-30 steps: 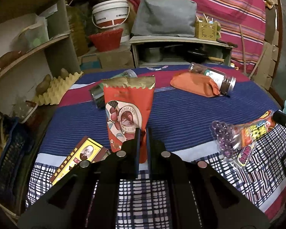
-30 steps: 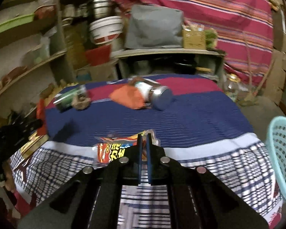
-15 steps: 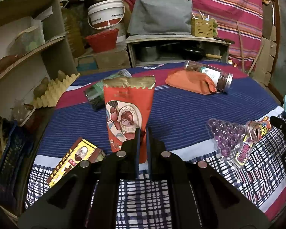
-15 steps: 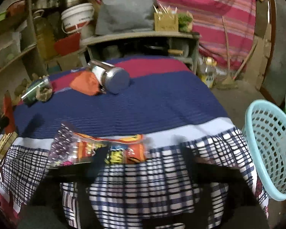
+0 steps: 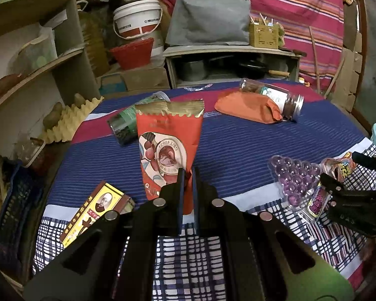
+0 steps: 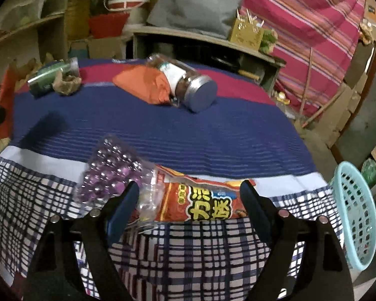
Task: Collect trash
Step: 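Lift and carry the red-yellow packet and red bag toward the basket with both tools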
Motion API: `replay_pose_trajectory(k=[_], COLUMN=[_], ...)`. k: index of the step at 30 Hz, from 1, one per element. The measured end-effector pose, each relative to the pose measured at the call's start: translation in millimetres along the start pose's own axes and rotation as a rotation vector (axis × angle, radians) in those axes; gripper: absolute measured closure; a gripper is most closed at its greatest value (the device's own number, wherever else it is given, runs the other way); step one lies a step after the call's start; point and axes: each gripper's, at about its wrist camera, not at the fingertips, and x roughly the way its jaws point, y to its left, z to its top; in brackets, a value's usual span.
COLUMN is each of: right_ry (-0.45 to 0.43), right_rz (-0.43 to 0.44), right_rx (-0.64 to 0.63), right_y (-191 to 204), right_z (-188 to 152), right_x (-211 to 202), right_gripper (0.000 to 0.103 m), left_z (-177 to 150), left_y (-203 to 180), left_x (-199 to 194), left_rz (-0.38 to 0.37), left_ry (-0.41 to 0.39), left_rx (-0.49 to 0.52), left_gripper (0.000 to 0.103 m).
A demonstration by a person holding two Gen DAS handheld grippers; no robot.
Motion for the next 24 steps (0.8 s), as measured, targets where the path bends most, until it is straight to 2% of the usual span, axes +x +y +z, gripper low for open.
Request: replay_pose_trajectory(k=[3,7,10,13,18,24], right_ry=[0.009,0.007,0.009,0.020,0.058,0.104], right_rz=[0.043,0.052,0.061,0.065,0.020,0.006], right_rx=[0.029,0.030,0.038,0.050,0.079,0.124], right_y=[-8,-12,-19,-27,-53,-77], right_z=[1,0,-6,-12,-27,-35], right_x=[0,-2,-7,-12,-18,-15], right_gripper=[0.036,0.065,0.079,0.084,0.084,0.082], left_z=[1,3,4,7,6,6], left_y=[-1,-2,0,0,-8,-13], left_x=[-1,-3,-5,-6,-9,-10], left_rz=[0.001,-0.005,-0.010,-0.014,-0.017,-0.021], left_ry=[-0.004,-0.013,-0.019,-0.023,-0.028,-0.032], left_rx=[0.011,0.012,0.008,0.004,0.022,0.043], left_gripper=[0.098,0.098,0.098,0.098,0.098,0.098])
